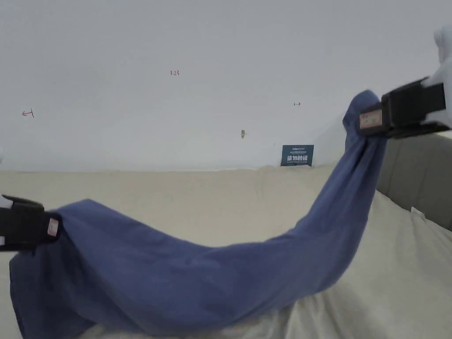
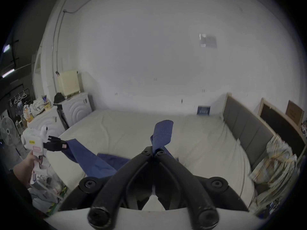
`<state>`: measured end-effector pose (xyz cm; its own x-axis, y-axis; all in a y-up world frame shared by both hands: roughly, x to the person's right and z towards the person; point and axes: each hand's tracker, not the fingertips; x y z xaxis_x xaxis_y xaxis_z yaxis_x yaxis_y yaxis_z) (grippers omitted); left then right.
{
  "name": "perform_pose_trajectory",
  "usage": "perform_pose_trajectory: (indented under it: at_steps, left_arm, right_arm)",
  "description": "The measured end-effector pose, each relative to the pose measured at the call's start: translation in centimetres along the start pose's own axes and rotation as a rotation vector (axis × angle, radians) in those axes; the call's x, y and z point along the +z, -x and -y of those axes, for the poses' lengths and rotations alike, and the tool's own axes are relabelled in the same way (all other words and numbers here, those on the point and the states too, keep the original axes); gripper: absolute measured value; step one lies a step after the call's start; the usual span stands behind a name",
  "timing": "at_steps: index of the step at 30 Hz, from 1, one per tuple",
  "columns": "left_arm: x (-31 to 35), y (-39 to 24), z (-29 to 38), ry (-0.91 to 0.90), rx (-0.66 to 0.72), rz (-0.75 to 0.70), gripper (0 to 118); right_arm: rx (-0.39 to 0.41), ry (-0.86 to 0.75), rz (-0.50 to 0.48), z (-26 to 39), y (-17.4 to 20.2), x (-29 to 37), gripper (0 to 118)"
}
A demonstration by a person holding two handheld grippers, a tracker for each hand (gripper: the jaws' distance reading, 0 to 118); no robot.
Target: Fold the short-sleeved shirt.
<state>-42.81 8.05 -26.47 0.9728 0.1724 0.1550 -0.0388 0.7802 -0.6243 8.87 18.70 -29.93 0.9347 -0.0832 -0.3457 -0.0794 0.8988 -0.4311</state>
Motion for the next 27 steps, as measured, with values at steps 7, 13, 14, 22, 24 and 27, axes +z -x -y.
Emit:
perform_pose_trajectory:
  at_steps: [7, 13, 14, 22, 24, 27]
  left_arm:
    - [-12.7, 5.0, 9.1, 0.426, 0.125, 0.020, 6]
    - [-16.4, 6.3, 14.3, 0.497, 0.271, 0.041, 41]
    - [-16.4, 6.7, 14.5, 0.489, 0.281, 0.033, 72]
    - [-12.3, 7.8, 14.5, 0.500, 0.353, 0.020, 116]
    - [-10.7, 9.3, 14.2, 0.445, 0.387, 0.006, 116]
    - [-7.1, 9.9, 13.6, 0.276, 0.463, 0.025, 116]
  right_arm:
    - [-0.067, 0.530, 0.018, 13.9, -4.1, -15.3, 0]
    - [-0.358, 0.779, 0.006, 23.8, -6.0, -23.5, 29]
    - [-0.427, 0.796, 0.002, 24.2, -6.4, -24.0, 58]
    - [-0.464, 0.700, 0.056, 21.9, -8.0, -20.1, 91]
    - [-0.413, 0.626, 0.062, 20.4, -7.6, -17.6, 91]
    - [-0.448, 0.462, 0.015, 19.2, -7.1, -13.9, 91]
